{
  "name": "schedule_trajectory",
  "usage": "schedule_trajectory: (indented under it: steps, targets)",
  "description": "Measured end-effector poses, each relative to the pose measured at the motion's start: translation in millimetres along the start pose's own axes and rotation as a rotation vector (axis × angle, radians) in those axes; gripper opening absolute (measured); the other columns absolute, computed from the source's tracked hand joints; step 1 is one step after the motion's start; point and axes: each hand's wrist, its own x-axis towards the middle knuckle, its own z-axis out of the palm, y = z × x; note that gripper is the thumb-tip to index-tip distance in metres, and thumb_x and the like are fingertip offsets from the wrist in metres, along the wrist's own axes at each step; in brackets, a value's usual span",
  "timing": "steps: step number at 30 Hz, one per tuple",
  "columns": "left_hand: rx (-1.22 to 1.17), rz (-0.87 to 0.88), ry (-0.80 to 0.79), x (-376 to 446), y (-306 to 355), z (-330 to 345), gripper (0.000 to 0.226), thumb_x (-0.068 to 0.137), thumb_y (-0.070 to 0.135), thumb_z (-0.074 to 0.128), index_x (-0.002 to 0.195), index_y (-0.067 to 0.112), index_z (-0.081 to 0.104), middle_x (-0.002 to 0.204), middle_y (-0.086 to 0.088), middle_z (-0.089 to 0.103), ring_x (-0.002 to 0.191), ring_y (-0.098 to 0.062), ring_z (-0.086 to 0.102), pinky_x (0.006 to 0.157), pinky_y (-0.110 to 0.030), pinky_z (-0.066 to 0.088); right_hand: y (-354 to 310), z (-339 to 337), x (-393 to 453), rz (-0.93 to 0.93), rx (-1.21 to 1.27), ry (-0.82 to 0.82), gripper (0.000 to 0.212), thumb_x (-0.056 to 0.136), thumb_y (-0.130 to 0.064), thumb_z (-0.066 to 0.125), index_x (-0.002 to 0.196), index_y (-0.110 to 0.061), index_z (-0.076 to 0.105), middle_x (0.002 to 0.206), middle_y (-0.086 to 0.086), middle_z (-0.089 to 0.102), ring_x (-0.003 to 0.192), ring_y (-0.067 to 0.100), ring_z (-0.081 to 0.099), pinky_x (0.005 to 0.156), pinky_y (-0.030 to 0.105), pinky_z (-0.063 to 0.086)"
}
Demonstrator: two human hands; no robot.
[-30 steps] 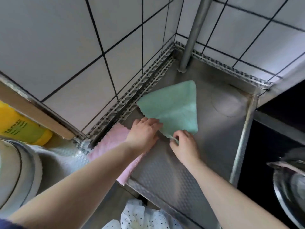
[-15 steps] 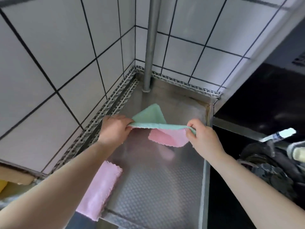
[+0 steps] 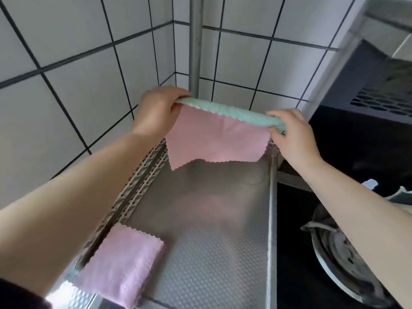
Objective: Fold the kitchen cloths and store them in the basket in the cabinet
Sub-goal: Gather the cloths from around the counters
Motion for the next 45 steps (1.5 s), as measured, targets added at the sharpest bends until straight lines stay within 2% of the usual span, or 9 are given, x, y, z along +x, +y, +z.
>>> schedule_trajectory:
  steps: [9, 14, 18, 22, 30, 34, 36, 40, 45]
  targets:
    - [-0.042, -0.007, -0.336, -153, 31, 4, 0.03, 0.073, -0.006, 0.069, 0.1, 0.007, 0.072, 0.09, -0.009, 0.072, 0.081, -0.027, 0.069, 0.075, -0.035, 0.051, 45, 23, -154, 0.139, -0.156, -0.21, 0.028, 0.083, -0.002, 0.055, 0.109, -0.011, 0.061, 0.11, 0.005, 0.058, 0.092, 0.026, 0.058, 0.078, 0.034, 0.046]
    - [-0.057, -0.174, -0.66, -259, 53, 24, 0.027, 0.085, 0.01, 0.064, 0.111, 0.014, 0.069, 0.106, -0.003, 0.071, 0.096, -0.021, 0.067, 0.086, -0.027, 0.05, 68, 40, -247, 0.17, -0.234, -0.446, 0.021, 0.083, -0.004, 0.059, 0.096, -0.02, 0.066, 0.098, -0.005, 0.069, 0.098, 0.019, 0.063, 0.108, 0.041, 0.031]
    - [-0.022, -0.264, -0.784, -312, 68, 28, 0.032, 0.096, 0.026, 0.048, 0.127, 0.025, 0.056, 0.123, 0.009, 0.061, 0.111, -0.011, 0.058, 0.091, -0.024, 0.045, 76, 36, -283, 0.156, -0.181, -0.497, 0.019, 0.088, -0.007, 0.055, 0.098, -0.019, 0.066, 0.101, -0.008, 0.069, 0.102, 0.012, 0.063, 0.111, 0.035, 0.028]
    - [-0.035, -0.375, -0.816, -339, 81, 25, 0.035, 0.095, 0.025, 0.045, 0.13, 0.028, 0.052, 0.127, 0.013, 0.057, 0.113, -0.009, 0.056, 0.091, -0.02, 0.042, 80, 25, -294, 0.244, -0.105, -0.592, 0.026, 0.094, -0.018, 0.045, 0.114, -0.022, 0.061, 0.112, -0.007, 0.066, 0.096, 0.012, 0.062, 0.071, 0.02, 0.039]
    - [-0.103, -0.744, -0.529, -336, 84, 32, 0.026, 0.09, 0.028, 0.059, 0.116, 0.025, 0.06, 0.113, 0.013, 0.065, 0.099, -0.009, 0.063, 0.077, -0.019, 0.045, 82, 26, -276, 0.412, -0.009, -0.536, 0.017, 0.092, -0.022, 0.05, 0.103, -0.027, 0.061, 0.087, -0.007, 0.064, 0.074, 0.011, 0.06, 0.055, 0.019, 0.04]
    - [-0.238, -0.855, -0.423, -314, 72, 43, 0.029, 0.091, 0.018, 0.059, 0.119, 0.018, 0.055, 0.112, 0.012, 0.064, 0.1, -0.004, 0.063, 0.073, -0.011, 0.044, 81, 36, -248, 0.453, 0.023, -0.469, 0.012, 0.091, -0.021, 0.051, 0.094, -0.026, 0.061, 0.084, -0.003, 0.066, 0.073, 0.017, 0.06, 0.062, 0.029, 0.046]
    - [-0.235, -0.827, -0.429, -299, 65, 47, 0.031, 0.091, 0.019, 0.058, 0.122, 0.018, 0.053, 0.114, 0.005, 0.065, 0.101, -0.009, 0.064, 0.078, -0.023, 0.052, 81, 43, -230, 0.461, -0.005, -0.469, 0.013, 0.091, -0.021, 0.05, 0.095, -0.025, 0.061, 0.083, -0.003, 0.066, 0.074, 0.019, 0.06, 0.064, 0.03, 0.046]
    - [0.04, -0.624, -0.476, -270, 50, 58, 0.035, 0.09, 0.025, 0.057, 0.124, 0.019, 0.051, 0.105, -0.003, 0.068, 0.097, -0.026, 0.063, 0.078, -0.032, 0.047, 84, 61, -198, 0.474, -0.058, -0.493, 0.018, 0.092, -0.019, 0.047, 0.1, -0.022, 0.062, 0.091, 0.005, 0.068, 0.083, 0.027, 0.061, 0.069, 0.032, 0.048]
    - [0.19, -0.561, -0.65, -248, 28, 75, 0.044, 0.091, 0.03, 0.051, 0.133, 0.022, 0.041, 0.104, -0.001, 0.069, 0.102, -0.024, 0.061, 0.088, -0.037, 0.038, 88, 84, -177, 0.485, -0.115, -0.577, 0.02, 0.092, -0.016, 0.046, 0.105, -0.018, 0.062, 0.097, 0.013, 0.068, 0.091, 0.034, 0.061, 0.077, 0.037, 0.05]
